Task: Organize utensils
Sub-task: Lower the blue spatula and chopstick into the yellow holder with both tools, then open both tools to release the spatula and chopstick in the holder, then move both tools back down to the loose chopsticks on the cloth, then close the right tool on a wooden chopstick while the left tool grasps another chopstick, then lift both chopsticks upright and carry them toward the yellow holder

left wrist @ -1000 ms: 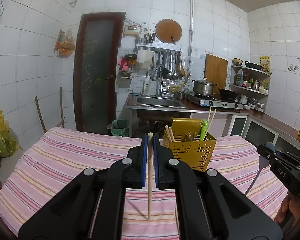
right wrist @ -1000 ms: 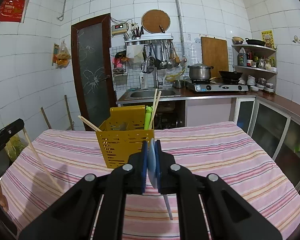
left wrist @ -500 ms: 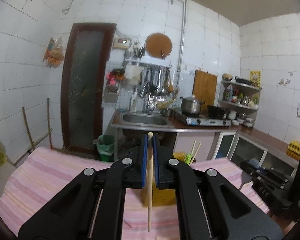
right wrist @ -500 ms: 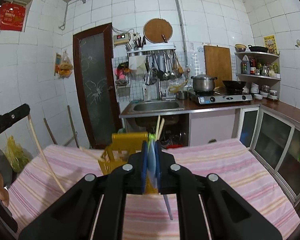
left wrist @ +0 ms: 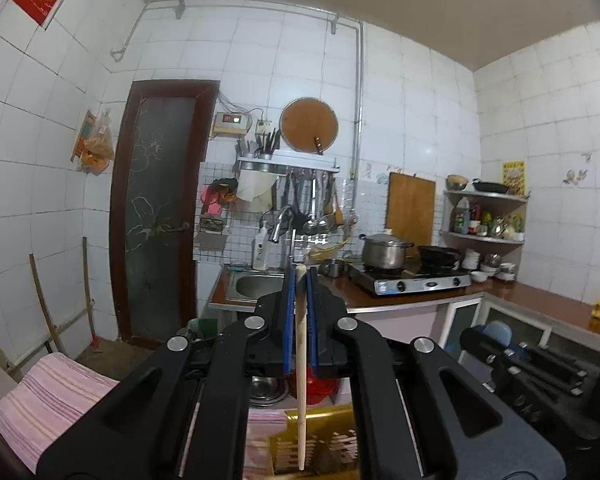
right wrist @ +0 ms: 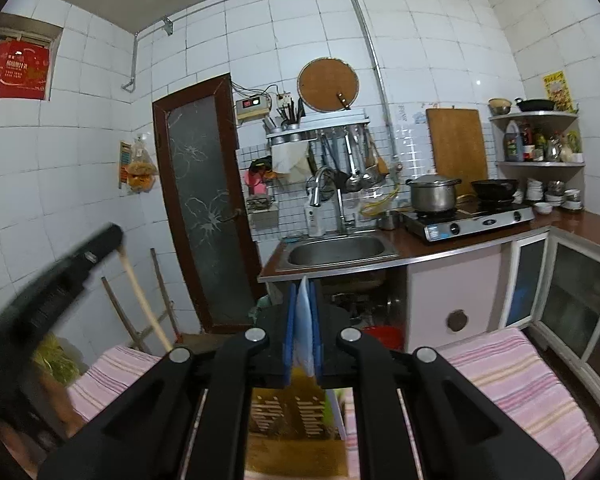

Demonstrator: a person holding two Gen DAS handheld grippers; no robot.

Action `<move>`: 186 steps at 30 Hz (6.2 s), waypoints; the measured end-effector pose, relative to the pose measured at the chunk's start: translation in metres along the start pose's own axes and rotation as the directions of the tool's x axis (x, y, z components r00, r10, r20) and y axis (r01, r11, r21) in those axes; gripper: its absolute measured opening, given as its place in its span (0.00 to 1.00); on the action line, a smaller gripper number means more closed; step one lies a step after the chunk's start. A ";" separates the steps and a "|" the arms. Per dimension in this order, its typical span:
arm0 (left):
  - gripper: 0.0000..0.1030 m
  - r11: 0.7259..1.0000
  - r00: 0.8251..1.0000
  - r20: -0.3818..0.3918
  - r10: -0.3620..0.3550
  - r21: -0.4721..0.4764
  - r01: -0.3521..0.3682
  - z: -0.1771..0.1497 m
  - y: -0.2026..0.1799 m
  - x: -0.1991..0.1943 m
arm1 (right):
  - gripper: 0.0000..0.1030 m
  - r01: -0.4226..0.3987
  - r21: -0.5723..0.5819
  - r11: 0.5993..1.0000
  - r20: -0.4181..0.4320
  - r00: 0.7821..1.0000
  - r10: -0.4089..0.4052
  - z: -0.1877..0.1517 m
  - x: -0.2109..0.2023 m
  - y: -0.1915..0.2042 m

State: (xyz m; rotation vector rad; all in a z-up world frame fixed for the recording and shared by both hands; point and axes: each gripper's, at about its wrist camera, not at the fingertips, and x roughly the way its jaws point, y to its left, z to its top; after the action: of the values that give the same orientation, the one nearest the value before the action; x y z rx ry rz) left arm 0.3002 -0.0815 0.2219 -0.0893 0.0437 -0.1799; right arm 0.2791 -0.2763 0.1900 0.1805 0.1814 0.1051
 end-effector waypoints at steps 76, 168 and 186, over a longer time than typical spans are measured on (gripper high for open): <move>0.95 0.983 0.637 -0.749 0.181 0.119 -0.138 -0.272 0.118 -0.108 | 0.88 0.040 -0.250 0.967 -0.581 0.793 -0.183 -0.264 -0.067 0.063; 0.04 0.996 0.892 -0.445 0.076 0.068 -0.051 -0.171 0.038 -0.144 | 0.06 0.097 -0.018 0.995 -0.282 0.954 -0.098 -0.181 -0.116 0.000; 0.04 0.997 0.882 -0.464 0.078 0.031 -0.072 -0.164 0.049 -0.140 | 0.06 0.081 -0.078 0.994 -0.172 0.981 -0.094 -0.166 -0.123 0.015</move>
State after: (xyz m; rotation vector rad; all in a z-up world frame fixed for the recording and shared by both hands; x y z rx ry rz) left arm 0.1626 -0.0218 0.0591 -0.0297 0.5278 -0.1200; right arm 0.1266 -0.2483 0.0528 0.0922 0.3609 0.0395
